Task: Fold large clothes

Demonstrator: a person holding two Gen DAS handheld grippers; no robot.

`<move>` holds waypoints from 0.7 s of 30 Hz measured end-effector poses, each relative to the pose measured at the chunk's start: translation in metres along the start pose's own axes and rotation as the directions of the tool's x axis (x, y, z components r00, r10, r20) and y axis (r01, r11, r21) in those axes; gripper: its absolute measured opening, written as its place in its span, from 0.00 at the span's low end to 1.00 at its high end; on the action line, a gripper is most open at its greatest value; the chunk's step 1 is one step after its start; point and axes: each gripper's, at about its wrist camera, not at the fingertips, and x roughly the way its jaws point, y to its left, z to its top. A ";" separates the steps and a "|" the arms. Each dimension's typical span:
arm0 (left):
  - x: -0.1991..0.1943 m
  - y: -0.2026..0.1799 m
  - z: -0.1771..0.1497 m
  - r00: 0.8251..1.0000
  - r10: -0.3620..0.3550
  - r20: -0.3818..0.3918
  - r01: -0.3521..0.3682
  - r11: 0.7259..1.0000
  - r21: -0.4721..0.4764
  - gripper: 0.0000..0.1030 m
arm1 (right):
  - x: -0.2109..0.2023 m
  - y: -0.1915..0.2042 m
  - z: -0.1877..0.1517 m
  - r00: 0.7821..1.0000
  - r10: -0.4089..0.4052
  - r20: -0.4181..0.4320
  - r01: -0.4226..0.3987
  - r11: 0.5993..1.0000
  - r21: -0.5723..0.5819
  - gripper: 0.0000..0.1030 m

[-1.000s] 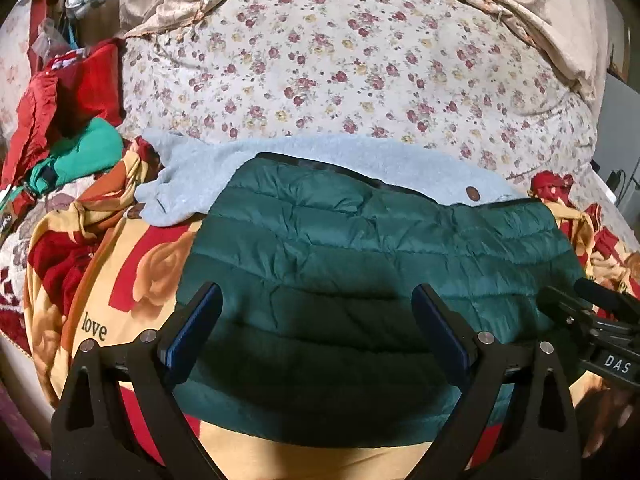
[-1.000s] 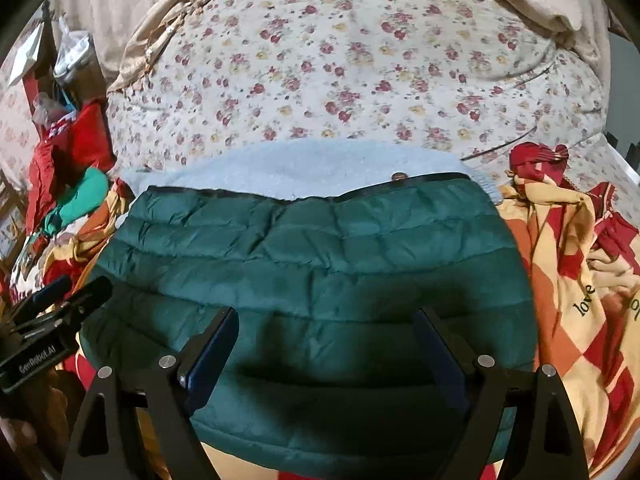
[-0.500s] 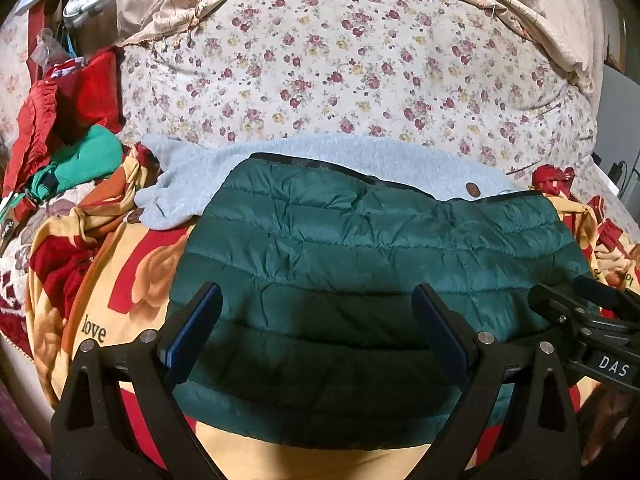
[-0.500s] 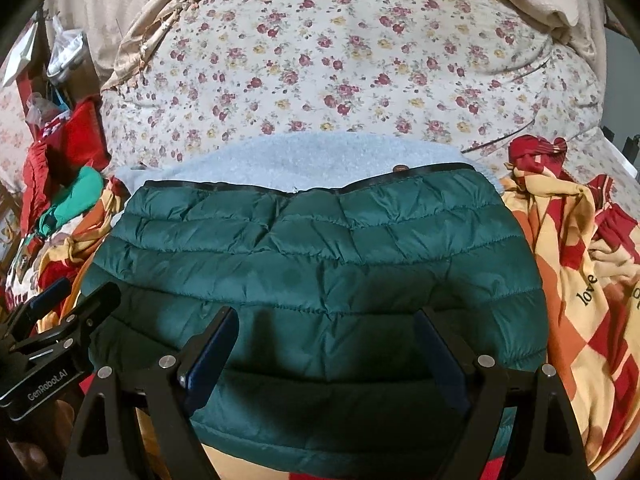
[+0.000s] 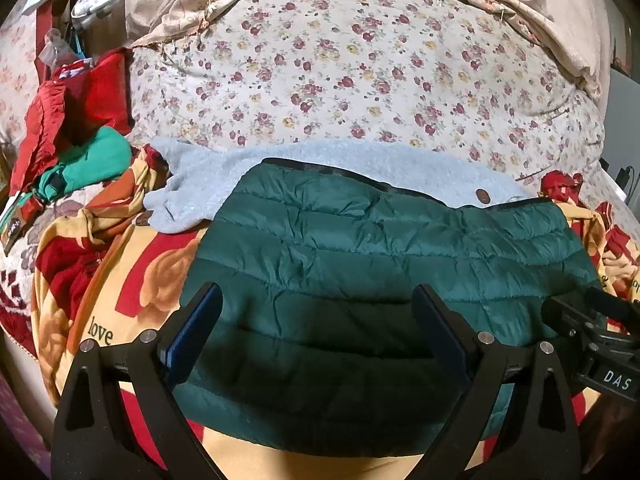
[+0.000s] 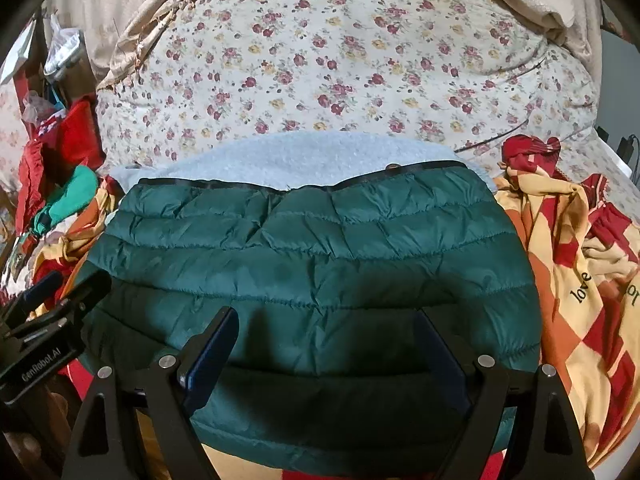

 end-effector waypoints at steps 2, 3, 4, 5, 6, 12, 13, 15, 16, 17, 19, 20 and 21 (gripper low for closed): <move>0.000 0.001 0.000 1.000 -0.001 -0.001 0.001 1.000 0.000 0.93 | 0.000 0.000 0.000 1.000 -0.001 0.000 0.001 1.000 0.001 0.85; 0.002 0.001 0.000 1.000 0.003 -0.003 -0.003 1.000 0.002 0.93 | 0.000 0.000 0.000 1.000 -0.001 0.002 0.001 1.000 0.003 0.85; 0.002 0.001 -0.001 1.000 0.005 -0.003 -0.005 1.000 0.002 0.93 | 0.000 0.000 0.000 1.000 0.000 0.002 0.000 1.000 0.003 0.85; 0.002 0.001 0.000 1.000 0.007 -0.003 -0.007 1.000 0.004 0.93 | 0.001 0.000 -0.001 1.000 -0.001 0.002 0.001 1.000 0.003 0.85; 0.002 0.001 -0.001 1.000 0.007 -0.003 -0.007 1.000 0.004 0.93 | 0.001 -0.001 -0.001 1.000 -0.003 0.001 0.003 1.000 0.004 0.85; 0.004 0.001 -0.002 1.000 0.008 -0.003 -0.008 1.000 0.004 0.93 | 0.003 -0.001 -0.002 1.000 -0.004 -0.006 0.004 1.000 0.004 0.85; 0.004 0.001 -0.002 1.000 0.006 -0.004 -0.006 1.000 0.003 0.93 | 0.003 -0.001 -0.002 1.000 -0.004 -0.007 0.004 1.000 0.003 0.85; 0.005 0.002 -0.003 1.000 0.004 -0.005 -0.004 1.000 0.002 0.93 | 0.003 -0.001 -0.002 1.000 -0.004 -0.007 0.004 1.000 0.002 0.85; 0.005 0.002 -0.003 1.000 0.004 -0.004 -0.004 1.000 0.003 0.93 | 0.003 -0.001 -0.002 1.000 -0.003 -0.007 0.003 1.000 0.003 0.85; 0.005 0.001 -0.003 1.000 0.006 -0.004 -0.006 1.000 0.004 0.93 | 0.003 -0.001 -0.002 1.000 -0.002 -0.008 0.002 1.000 0.003 0.85; 0.004 0.001 -0.003 1.000 0.008 -0.003 -0.008 1.000 0.005 0.93 | 0.004 -0.001 -0.002 1.000 0.001 -0.011 -0.001 1.000 0.004 0.85; 0.004 0.001 -0.003 1.000 0.008 -0.003 -0.008 1.000 0.005 0.93 | 0.005 -0.001 -0.003 1.000 0.001 -0.013 -0.001 1.000 0.004 0.85; 0.005 0.001 -0.003 1.000 0.007 -0.004 -0.007 1.000 0.007 0.93 | 0.005 -0.001 -0.003 1.000 0.001 -0.015 -0.001 1.000 0.004 0.85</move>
